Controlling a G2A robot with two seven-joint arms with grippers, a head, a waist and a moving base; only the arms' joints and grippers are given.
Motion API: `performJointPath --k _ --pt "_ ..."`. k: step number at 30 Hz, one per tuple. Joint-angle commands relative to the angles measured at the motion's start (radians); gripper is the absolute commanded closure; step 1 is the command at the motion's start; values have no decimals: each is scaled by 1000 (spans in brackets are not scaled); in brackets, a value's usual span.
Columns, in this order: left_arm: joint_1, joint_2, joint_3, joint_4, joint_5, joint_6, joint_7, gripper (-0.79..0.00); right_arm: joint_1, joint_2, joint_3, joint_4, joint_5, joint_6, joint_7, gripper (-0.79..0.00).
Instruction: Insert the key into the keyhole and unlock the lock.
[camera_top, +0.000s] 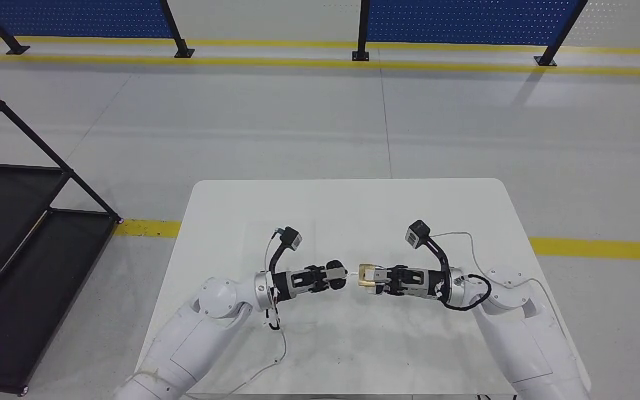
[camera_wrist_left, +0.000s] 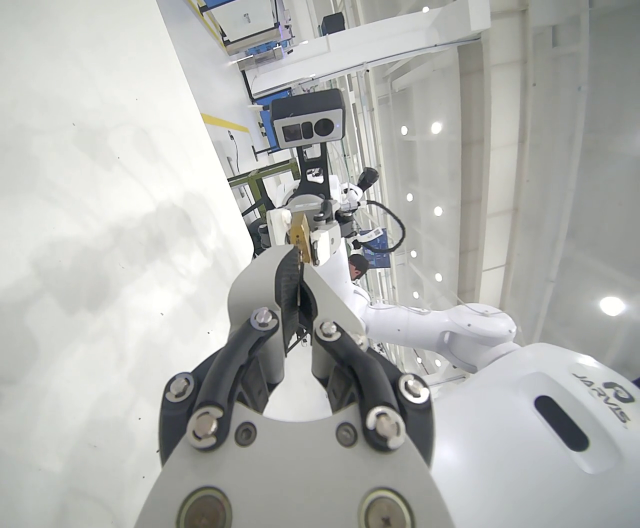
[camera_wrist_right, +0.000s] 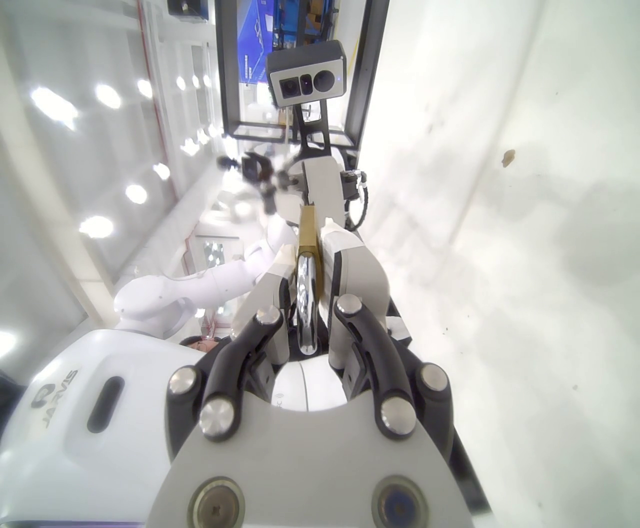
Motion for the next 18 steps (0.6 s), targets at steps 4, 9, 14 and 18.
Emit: performJointPath --k 4,9,14,18 --pt "-3 0 3 3 1 3 -2 0 0 0 0 0 0 0 0 0" --pt "-3 0 4 3 1 2 -6 0 0 0 0 0 0 0 0 0" --pt "-1 2 2 0 0 6 -13 0 0 0 0 0 0 0 0 0" --pt "2 3 2 -2 -1 6 -20 0 0 0 0 0 0 0 0 0"
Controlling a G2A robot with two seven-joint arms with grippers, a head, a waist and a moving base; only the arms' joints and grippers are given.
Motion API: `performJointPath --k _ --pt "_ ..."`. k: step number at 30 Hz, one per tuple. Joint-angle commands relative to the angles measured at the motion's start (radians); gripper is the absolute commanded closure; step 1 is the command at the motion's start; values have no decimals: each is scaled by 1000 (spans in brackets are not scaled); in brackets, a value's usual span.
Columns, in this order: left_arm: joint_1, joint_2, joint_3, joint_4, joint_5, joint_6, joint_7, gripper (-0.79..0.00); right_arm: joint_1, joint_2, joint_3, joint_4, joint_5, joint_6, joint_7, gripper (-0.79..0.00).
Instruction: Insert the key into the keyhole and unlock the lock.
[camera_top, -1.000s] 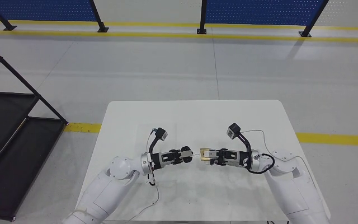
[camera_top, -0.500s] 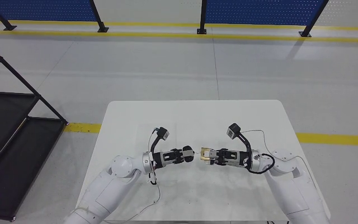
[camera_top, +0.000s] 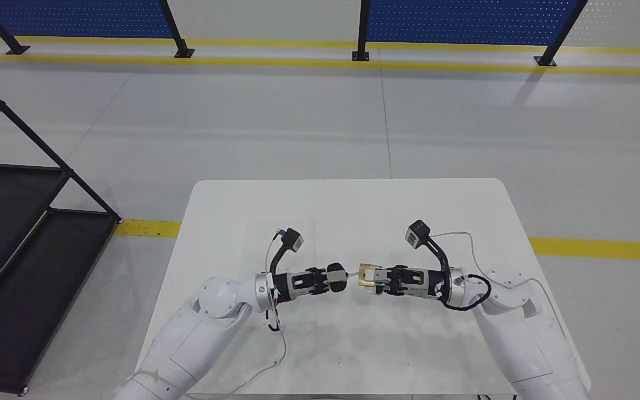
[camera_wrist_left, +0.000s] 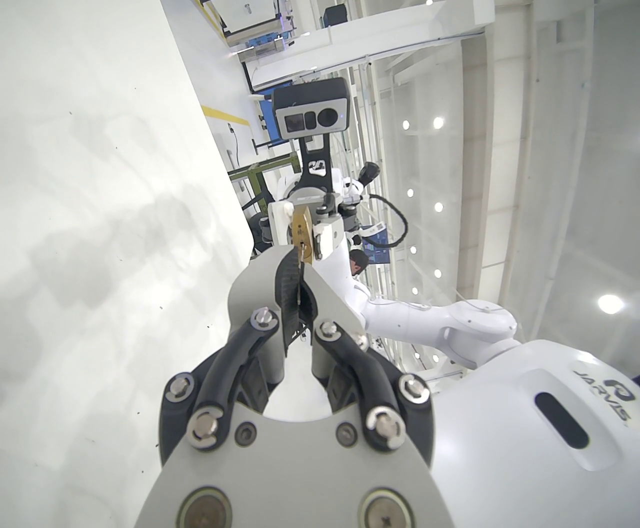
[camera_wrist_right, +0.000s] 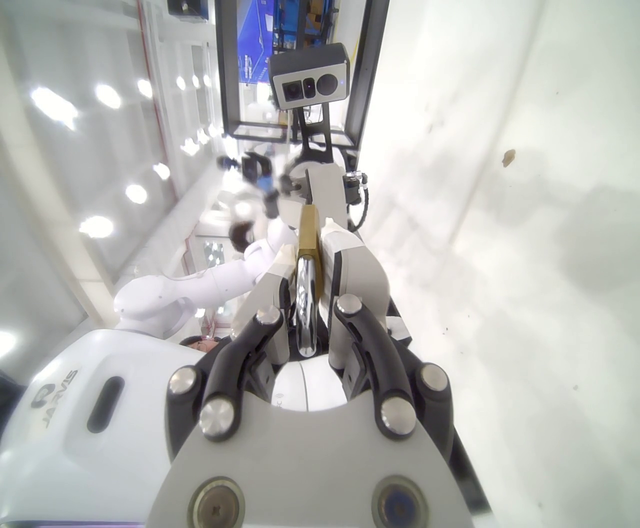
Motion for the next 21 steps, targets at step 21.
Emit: performJointPath --k 21 --pt "30 15 -56 -2 -34 -10 -30 0 0 0 0 0 0 0 0 0"
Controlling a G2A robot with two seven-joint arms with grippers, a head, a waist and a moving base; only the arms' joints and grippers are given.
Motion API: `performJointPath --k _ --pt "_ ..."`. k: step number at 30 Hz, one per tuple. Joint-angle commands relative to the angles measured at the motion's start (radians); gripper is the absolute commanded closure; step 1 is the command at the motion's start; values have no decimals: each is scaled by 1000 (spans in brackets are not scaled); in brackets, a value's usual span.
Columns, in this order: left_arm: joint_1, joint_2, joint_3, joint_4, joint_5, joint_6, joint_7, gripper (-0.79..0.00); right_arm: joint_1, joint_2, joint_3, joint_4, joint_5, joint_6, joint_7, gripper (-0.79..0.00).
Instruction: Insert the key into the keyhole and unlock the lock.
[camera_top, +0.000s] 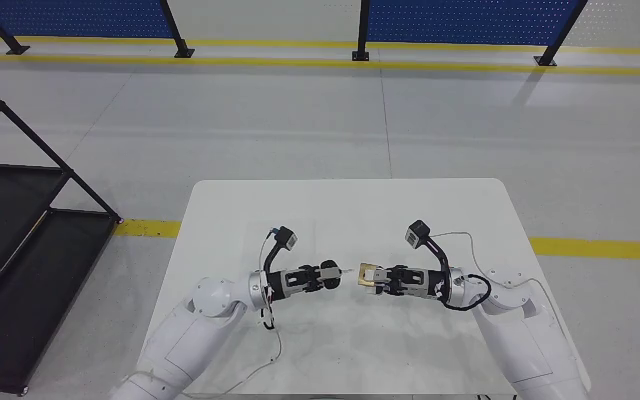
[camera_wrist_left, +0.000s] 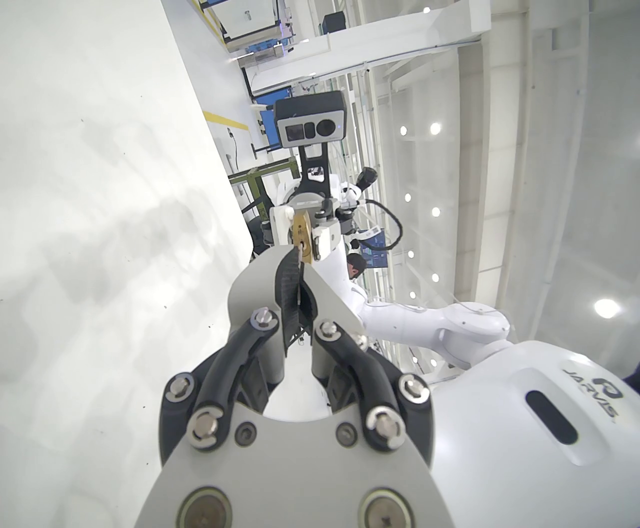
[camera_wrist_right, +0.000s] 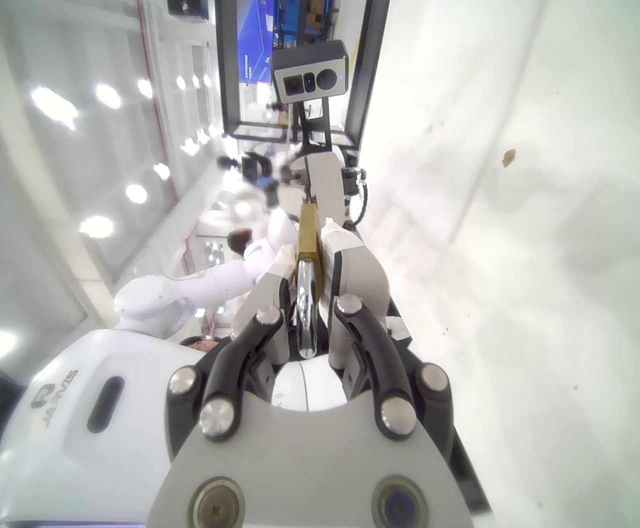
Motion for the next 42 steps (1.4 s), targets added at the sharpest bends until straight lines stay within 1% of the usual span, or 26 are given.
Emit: performJointPath --k 1,2,12,14,16,20,22,24,27,29,31,33,35,42 --pt "19 6 -19 -13 -8 -2 -16 0 0 0 0 0 0 0 0 0" --pt "25 9 -30 -21 -9 -8 -26 0 0 0 0 0 0 0 0 0" --pt "25 9 -30 -21 -9 -8 -26 0 0 0 0 0 0 0 0 0" --pt "29 9 -34 -29 43 -23 21 0 0 0 0 0 0 0 0 0" --pt "36 12 -45 -40 156 -67 68 0 0 0 0 0 0 0 0 0" --pt "74 17 -76 -87 508 -171 265 0 0 0 0 0 0 0 0 0" --pt "95 18 -94 -114 699 -193 381 0 0 0 0 0 0 0 0 0" --pt "121 16 -98 -142 833 -224 490 0 0 0 0 0 0 0 0 0" --pt "149 16 -114 -180 1097 -231 649 0 0 0 0 0 0 0 0 0" --pt "164 16 -115 -201 1286 -222 759 0 0 0 0 0 0 0 0 0" --pt "175 16 -114 -212 1476 -194 882 0 0 0 0 0 0 0 0 0" --pt "177 14 -100 -198 1566 -203 1001 0 0 0 0 0 0 0 0 0" --pt "171 13 -92 -184 1621 -203 1088 0 0 0 0 0 0 0 0 0" --pt "171 13 -92 -184 1621 -203 1088 0 0 0 0 0 0 0 0 0"
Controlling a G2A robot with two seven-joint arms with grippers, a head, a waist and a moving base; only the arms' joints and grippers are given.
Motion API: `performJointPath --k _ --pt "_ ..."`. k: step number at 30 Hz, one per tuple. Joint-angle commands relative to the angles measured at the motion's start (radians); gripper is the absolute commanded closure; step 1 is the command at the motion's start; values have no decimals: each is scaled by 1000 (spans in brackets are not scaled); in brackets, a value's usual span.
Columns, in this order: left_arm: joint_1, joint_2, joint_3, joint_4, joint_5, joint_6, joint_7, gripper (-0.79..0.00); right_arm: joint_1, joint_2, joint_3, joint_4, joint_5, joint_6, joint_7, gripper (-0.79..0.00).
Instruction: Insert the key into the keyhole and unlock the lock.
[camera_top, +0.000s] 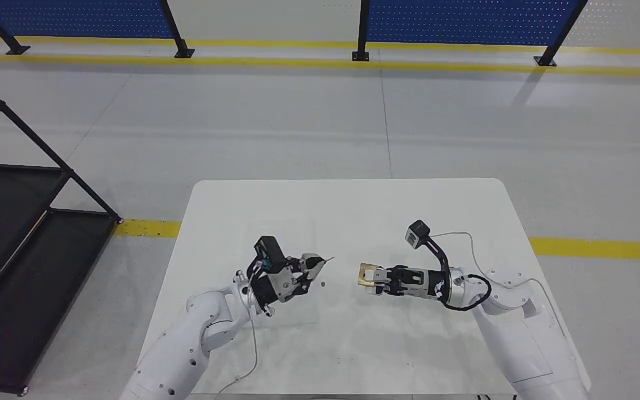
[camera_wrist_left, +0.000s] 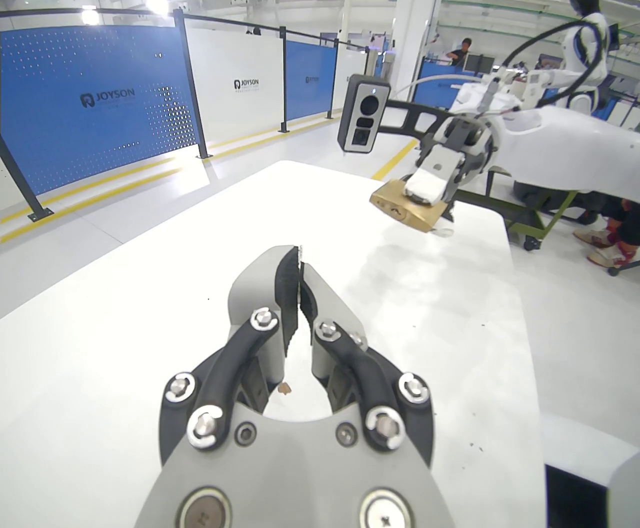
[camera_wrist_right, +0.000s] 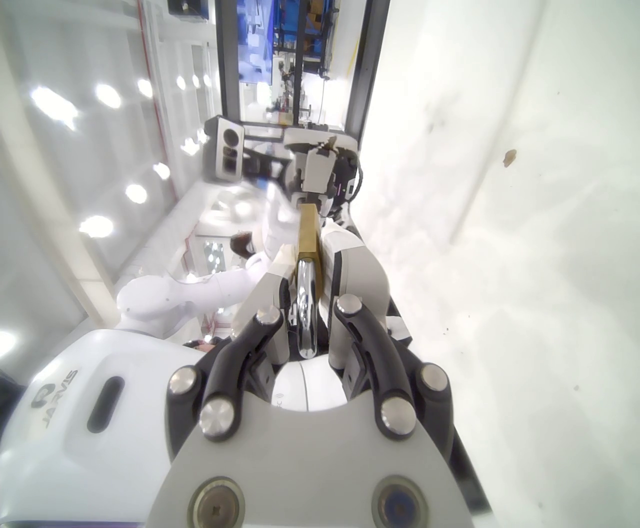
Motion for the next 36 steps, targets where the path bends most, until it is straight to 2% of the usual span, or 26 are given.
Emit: performJointPath --k 1,5,7,10,17,21,24,26,31,36 --pt "0 0 0 0 0 0 1 0 0 0 0 0 0 0 0 0" --pt "0 -1 3 0 -6 6 18 0 0 0 0 0 0 0 0 0" --pt "-18 1 6 1 49 -22 28 0 0 0 0 0 0 0 0 0" --pt "-11 3 24 -19 293 118 78 0 0 0 0 0 0 0 0 0" --pt "-2 1 95 6 602 327 153 0 0 0 0 0 0 0 0 0" --pt "-9 4 108 19 667 339 254 0 0 0 0 0 0 0 0 0" --pt "-1 10 98 27 753 432 354 0 0 0 0 0 0 0 0 0" --pt "5 12 98 37 839 518 384 0 0 0 0 0 0 0 0 0" --pt "-8 17 112 60 1022 638 439 0 0 0 0 0 0 0 0 0" --pt "-38 23 105 75 1089 643 508 0 0 0 0 0 0 0 0 0"
